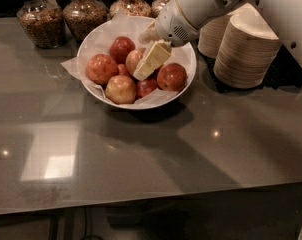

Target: Pick apple from white bowl

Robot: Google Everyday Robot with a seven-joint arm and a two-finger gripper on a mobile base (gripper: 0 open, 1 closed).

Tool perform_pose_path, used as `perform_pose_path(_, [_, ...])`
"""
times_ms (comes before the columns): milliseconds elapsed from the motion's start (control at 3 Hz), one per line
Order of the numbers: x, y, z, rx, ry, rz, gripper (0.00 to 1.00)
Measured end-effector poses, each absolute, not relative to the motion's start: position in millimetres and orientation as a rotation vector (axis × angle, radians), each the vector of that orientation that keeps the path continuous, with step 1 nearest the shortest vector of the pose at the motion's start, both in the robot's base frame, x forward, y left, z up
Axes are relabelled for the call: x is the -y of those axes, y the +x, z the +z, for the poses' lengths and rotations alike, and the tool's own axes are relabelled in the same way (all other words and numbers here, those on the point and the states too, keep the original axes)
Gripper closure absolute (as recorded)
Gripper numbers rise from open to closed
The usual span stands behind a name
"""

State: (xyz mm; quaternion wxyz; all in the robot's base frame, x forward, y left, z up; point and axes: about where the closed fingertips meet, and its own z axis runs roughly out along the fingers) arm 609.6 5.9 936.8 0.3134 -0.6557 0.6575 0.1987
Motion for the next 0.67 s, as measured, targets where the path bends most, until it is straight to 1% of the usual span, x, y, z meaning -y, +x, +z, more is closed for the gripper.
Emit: perform_pose_path(667, [-8.1, 615.6, 926.2, -1.756, -1.725, 0.540, 0.25])
